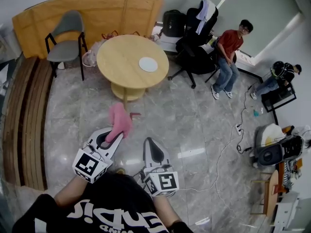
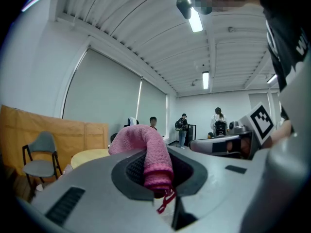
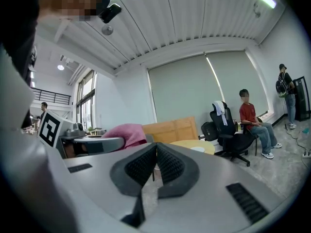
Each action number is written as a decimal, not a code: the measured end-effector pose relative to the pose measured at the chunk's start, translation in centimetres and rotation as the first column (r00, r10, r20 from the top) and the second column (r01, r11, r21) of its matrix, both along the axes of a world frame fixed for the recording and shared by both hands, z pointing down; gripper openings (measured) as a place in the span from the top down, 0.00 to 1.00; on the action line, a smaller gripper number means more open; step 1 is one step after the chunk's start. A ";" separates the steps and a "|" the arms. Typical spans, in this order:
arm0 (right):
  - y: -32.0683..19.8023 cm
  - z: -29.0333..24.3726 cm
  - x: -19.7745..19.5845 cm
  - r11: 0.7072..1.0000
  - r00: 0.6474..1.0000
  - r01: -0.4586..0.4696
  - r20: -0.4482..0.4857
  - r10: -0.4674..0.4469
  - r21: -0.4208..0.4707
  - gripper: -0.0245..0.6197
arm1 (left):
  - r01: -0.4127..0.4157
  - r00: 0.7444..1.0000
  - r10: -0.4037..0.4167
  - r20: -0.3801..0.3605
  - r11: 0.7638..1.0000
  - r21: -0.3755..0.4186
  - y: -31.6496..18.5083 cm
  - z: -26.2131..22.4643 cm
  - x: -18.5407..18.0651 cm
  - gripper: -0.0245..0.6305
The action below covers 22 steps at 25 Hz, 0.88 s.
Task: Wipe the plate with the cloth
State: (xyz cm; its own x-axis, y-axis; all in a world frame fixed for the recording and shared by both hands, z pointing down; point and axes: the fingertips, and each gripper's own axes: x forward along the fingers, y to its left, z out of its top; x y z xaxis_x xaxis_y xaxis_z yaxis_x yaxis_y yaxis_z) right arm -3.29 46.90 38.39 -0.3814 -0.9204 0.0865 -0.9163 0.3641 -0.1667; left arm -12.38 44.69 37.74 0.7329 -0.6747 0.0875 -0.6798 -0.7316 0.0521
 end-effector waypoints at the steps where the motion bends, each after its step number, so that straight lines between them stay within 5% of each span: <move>1: 0.0 0.1 0.4 1.000 1.000 0.003 0.001 -0.003 -0.001 0.93 | 0.008 1.000 -0.008 0.000 1.000 -0.002 -0.1 -0.2 0.3 0.88; 22: -6.4 2.3 1.2 0.998 0.999 0.044 0.006 -0.044 -0.036 0.93 | 0.045 0.999 -0.045 -0.004 0.999 0.013 -7.2 0.6 1.0 0.88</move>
